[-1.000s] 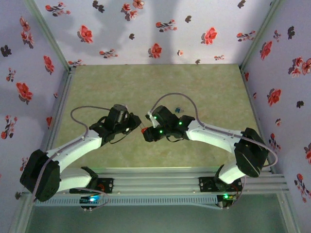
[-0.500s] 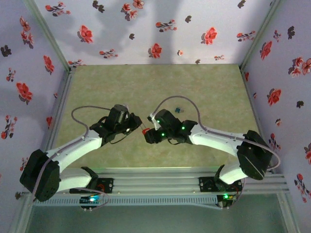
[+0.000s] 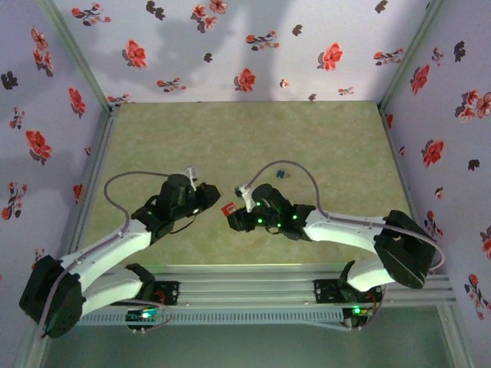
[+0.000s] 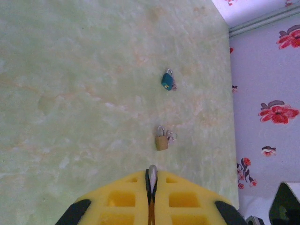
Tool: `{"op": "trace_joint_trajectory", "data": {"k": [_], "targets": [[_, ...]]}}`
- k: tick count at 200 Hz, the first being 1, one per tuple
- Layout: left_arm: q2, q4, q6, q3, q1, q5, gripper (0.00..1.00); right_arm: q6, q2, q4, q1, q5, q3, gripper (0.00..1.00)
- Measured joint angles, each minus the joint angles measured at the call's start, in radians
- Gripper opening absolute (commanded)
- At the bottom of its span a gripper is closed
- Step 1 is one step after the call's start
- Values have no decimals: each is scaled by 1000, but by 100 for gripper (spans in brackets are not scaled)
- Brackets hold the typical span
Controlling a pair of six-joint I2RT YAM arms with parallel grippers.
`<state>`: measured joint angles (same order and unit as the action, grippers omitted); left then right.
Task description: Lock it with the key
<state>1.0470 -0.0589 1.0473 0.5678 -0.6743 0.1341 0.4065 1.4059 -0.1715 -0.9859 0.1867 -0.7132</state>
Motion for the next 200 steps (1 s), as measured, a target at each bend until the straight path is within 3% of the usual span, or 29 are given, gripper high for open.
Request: {"op": "trace_joint_trajectory", "data": {"k": [98, 200], "targets": [[-114, -61, -117, -55, -36, -12, 0, -25, -17, -404, -22, -38, 191, 0], [-117, -83, -176, -53, -72, -28, 0, -61, -76, -375, -65, -153, 205, 0]]}}
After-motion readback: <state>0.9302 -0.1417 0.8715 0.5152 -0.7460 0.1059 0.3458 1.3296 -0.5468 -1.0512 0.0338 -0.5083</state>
